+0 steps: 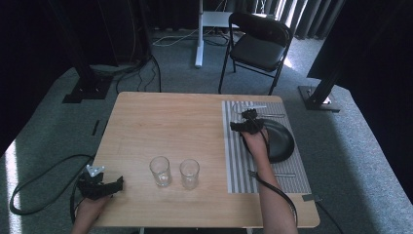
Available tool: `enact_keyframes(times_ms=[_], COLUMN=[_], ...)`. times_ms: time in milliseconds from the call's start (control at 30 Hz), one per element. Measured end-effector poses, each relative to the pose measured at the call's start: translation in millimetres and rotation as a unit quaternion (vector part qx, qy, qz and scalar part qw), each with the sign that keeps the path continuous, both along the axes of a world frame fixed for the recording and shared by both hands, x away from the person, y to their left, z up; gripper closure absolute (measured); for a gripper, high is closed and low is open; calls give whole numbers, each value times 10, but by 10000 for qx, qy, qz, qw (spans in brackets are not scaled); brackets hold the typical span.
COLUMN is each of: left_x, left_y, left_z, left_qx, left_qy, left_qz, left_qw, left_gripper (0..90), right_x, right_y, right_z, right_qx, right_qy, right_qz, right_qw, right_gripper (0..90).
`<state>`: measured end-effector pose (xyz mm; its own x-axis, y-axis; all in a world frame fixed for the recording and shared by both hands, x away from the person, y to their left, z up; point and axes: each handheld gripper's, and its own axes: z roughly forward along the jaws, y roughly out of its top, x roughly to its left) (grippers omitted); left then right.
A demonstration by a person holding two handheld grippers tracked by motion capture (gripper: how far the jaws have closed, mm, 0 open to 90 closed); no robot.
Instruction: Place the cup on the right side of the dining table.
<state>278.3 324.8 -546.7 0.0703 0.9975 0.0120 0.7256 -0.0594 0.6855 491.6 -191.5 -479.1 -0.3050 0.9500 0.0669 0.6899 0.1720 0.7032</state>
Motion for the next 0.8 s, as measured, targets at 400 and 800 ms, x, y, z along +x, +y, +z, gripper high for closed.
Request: enact_keyframes(times_ms=[400, 800], left_x=[0, 0], left_y=[0, 0], left_z=[0, 0], left_qx=[1, 2], left_qy=[0, 0], left_qz=[-1, -1], left_qw=[10000, 10000], left_gripper=[7, 7], right_x=[-188, -361], right_y=[-90, -179], right_z=[-7, -66], right_qx=[89, 82], right_qy=[-100, -41], right_qz=[-81, -29], right_qw=[9999, 10000], right_gripper=[141, 142])
